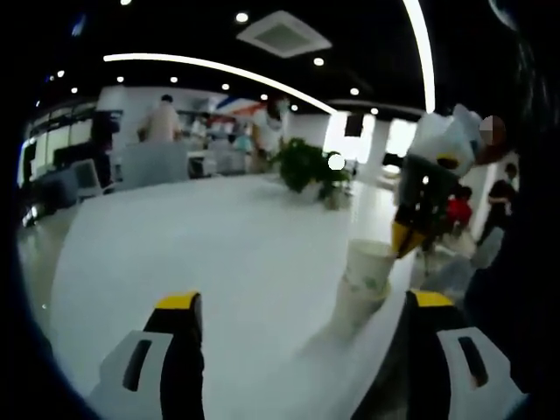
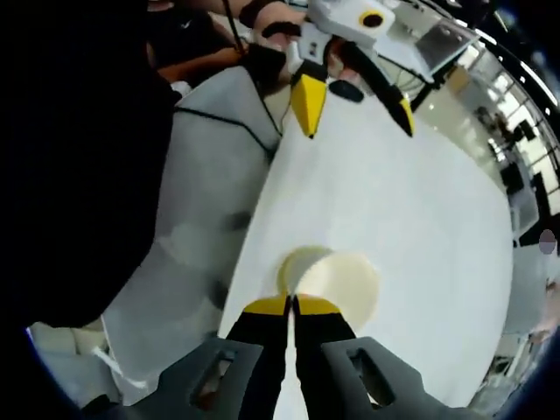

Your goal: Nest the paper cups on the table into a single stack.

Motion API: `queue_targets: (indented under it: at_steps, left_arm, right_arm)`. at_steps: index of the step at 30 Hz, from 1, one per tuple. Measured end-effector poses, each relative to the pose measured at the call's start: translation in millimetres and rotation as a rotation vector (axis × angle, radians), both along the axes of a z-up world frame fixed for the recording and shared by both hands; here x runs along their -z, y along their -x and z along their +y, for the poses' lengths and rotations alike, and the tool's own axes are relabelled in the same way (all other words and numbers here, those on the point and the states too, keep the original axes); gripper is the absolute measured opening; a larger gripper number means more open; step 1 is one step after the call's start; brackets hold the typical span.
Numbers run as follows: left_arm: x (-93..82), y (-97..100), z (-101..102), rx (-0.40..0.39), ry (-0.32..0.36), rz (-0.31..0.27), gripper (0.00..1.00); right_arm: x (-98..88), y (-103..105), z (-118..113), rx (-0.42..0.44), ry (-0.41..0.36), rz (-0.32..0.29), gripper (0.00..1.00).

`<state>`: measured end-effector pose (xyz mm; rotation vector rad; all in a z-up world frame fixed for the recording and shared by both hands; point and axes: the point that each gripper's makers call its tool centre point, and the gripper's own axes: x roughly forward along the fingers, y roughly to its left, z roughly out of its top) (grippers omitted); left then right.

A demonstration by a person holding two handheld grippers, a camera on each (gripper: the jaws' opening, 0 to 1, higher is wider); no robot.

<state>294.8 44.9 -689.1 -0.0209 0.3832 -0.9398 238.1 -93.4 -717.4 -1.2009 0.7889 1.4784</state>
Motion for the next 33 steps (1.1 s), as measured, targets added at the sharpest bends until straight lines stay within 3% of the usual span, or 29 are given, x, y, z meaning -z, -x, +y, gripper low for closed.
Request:
queue_targets:
  at_steps: [12,33]
  left_arm:
    - [1.6,2.3,-1,-0.002,-0.003,0.003,0.94]
    - [8.3,7.2,0,-0.009,0.003,0.024,0.94]
  right_arm:
    - [15.5,2,-1,0.027,0.010,0.027,0.00]
    - [27.7,11,5,-0.008,-0.025,0.091,0.02]
